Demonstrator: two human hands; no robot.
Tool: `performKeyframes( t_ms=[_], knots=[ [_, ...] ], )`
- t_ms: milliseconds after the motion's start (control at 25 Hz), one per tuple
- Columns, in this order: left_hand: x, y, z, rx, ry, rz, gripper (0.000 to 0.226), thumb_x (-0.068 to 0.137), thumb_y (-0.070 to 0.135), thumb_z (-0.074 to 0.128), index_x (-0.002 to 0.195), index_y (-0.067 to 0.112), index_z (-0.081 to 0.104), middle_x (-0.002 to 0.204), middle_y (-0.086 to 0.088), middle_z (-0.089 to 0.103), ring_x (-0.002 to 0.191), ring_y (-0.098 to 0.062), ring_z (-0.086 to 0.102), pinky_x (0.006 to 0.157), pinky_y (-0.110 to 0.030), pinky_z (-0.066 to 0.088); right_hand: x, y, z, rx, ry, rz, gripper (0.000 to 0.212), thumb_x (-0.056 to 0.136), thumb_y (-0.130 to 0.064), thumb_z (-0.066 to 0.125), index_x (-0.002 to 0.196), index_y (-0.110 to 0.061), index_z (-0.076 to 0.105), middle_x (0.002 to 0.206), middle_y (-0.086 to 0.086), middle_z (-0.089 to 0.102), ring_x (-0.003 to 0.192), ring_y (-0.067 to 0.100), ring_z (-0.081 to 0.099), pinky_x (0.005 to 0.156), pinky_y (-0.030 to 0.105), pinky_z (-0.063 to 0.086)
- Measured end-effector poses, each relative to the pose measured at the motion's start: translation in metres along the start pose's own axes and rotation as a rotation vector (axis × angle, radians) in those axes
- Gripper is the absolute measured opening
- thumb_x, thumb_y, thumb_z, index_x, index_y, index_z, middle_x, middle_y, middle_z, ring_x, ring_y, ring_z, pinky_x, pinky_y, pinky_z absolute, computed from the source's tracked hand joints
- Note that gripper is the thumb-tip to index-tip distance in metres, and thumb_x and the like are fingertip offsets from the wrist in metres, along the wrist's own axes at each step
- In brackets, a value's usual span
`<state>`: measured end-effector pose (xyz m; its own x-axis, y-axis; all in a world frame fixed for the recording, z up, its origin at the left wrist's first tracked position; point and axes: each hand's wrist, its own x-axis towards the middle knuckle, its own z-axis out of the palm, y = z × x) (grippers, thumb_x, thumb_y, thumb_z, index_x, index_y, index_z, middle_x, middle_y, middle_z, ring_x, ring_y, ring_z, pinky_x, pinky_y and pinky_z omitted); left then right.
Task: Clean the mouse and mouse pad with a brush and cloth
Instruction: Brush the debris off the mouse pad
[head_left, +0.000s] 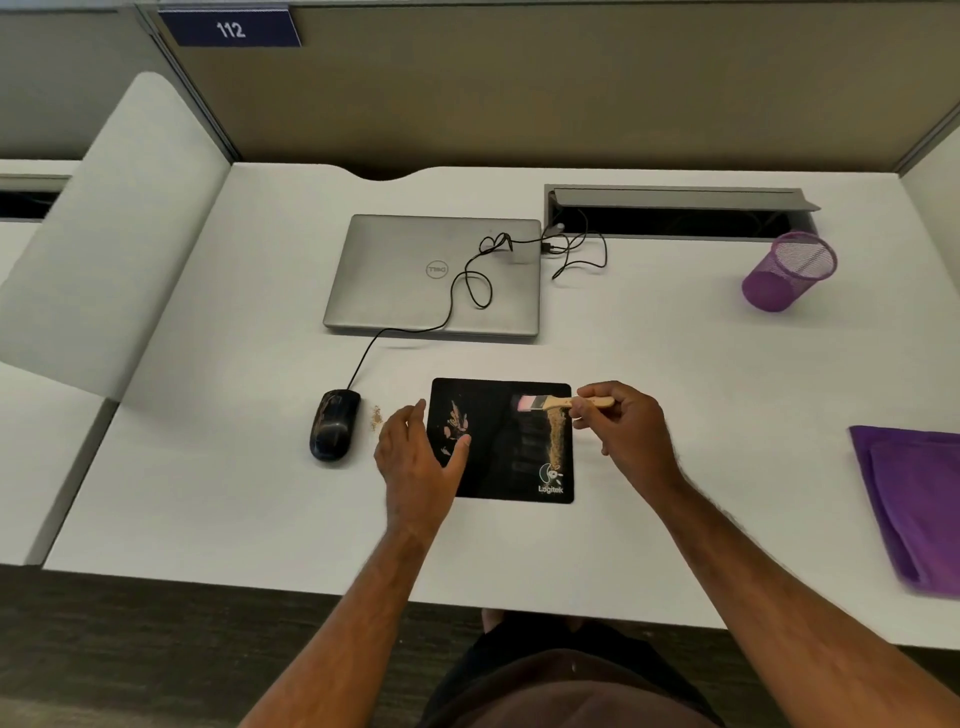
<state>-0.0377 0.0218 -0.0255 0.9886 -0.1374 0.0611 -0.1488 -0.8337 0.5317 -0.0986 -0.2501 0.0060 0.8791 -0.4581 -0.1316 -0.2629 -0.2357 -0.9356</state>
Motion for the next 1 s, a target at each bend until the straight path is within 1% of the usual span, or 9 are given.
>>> performKeyframes(
  t_ms=[120,240,400,560,600,680,800,880,1000],
  knots=[
    [-0.011,0.012,0.008,0.041,-0.043,-0.007,0.077,0.090,0.048,0.074,0.149,0.009,0.044,0.146,-0.013,0.047,0.140,-0.029,0.041,0.115,-0.051,0.039,0.001,0.005,-0.013,-0.005,-0.033,-0.037,0.012,0.093,-0.035,0.075,0.103,-0.029,0.073,0.087,-0.010,0.079,0.078,0.009,0.077,0.046,0.015,0.047],
    [-0.026,0.023,0.017,0.067,-0.084,0.010,0.076,0.090,0.048,0.073,0.148,0.009,0.044,0.147,-0.012,0.045,0.140,-0.028,0.041,0.117,-0.051,0.038,0.002,0.009,-0.023,-0.019,-0.048,-0.049,0.014,0.093,-0.033,0.075,0.105,-0.027,0.074,0.086,-0.012,0.079,0.078,0.006,0.077,0.051,0.011,0.048],
    [-0.044,0.034,0.027,0.080,-0.126,0.071,0.079,0.091,0.050,0.071,0.152,0.010,0.041,0.154,-0.011,0.040,0.146,-0.027,0.037,0.120,-0.048,0.034,0.003,0.013,-0.031,-0.030,-0.060,-0.058,0.016,0.093,-0.030,0.076,0.108,-0.024,0.073,0.086,-0.013,0.079,0.080,0.005,0.076,0.052,0.011,0.049],
    [-0.062,0.040,0.036,0.131,-0.177,0.164,0.079,0.094,0.049,0.069,0.155,0.008,0.040,0.159,-0.011,0.038,0.151,-0.028,0.032,0.124,-0.048,0.031,0.003,0.013,-0.037,-0.029,-0.086,-0.068,0.015,0.093,-0.031,0.075,0.107,-0.028,0.072,0.085,-0.017,0.078,0.083,0.005,0.076,0.054,0.012,0.050],
    [-0.067,0.040,0.039,0.143,-0.198,0.182,0.078,0.095,0.049,0.067,0.156,0.008,0.039,0.161,-0.010,0.037,0.153,-0.027,0.031,0.125,-0.046,0.029,0.004,0.013,-0.038,-0.028,-0.092,-0.068,0.015,0.093,-0.032,0.075,0.107,-0.029,0.072,0.086,-0.016,0.078,0.083,0.006,0.076,0.055,0.013,0.050],
    [-0.075,0.038,0.043,0.174,-0.251,0.215,0.076,0.099,0.048,0.063,0.158,0.009,0.036,0.165,-0.009,0.034,0.155,-0.026,0.027,0.127,-0.044,0.025,0.007,0.013,-0.037,-0.034,-0.092,-0.053,0.014,0.092,-0.033,0.076,0.106,-0.031,0.072,0.087,-0.012,0.079,0.085,0.010,0.076,0.059,0.023,0.054],
    [-0.087,0.036,0.050,0.202,-0.332,0.245,0.072,0.104,0.047,0.051,0.162,0.012,0.027,0.171,-0.005,0.022,0.159,-0.021,0.013,0.129,-0.046,0.020,0.011,0.013,-0.036,-0.090,-0.099,-0.064,0.016,0.093,-0.033,0.075,0.109,-0.029,0.072,0.091,-0.008,0.078,0.087,0.013,0.075,0.065,0.033,0.059],
    [-0.090,0.034,0.054,0.191,-0.357,0.246,0.070,0.107,0.046,0.045,0.164,0.013,0.022,0.173,-0.002,0.013,0.160,-0.018,0.004,0.130,-0.045,0.015,0.014,0.011,-0.035,-0.145,-0.116,-0.087,0.019,0.095,-0.035,0.072,0.113,-0.027,0.071,0.097,-0.007,0.078,0.090,0.013,0.075,0.066,0.037,0.062],
    [-0.087,0.035,0.058,0.181,-0.352,0.275,0.069,0.108,0.048,0.035,0.165,0.014,0.015,0.174,0.000,0.004,0.160,-0.015,-0.004,0.131,-0.041,0.006,0.018,0.008,-0.034,-0.230,-0.150,-0.116,0.020,0.099,-0.037,0.067,0.116,-0.027,0.066,0.103,-0.006,0.077,0.093,0.013,0.074,0.069,0.040,0.063]
  ],
)
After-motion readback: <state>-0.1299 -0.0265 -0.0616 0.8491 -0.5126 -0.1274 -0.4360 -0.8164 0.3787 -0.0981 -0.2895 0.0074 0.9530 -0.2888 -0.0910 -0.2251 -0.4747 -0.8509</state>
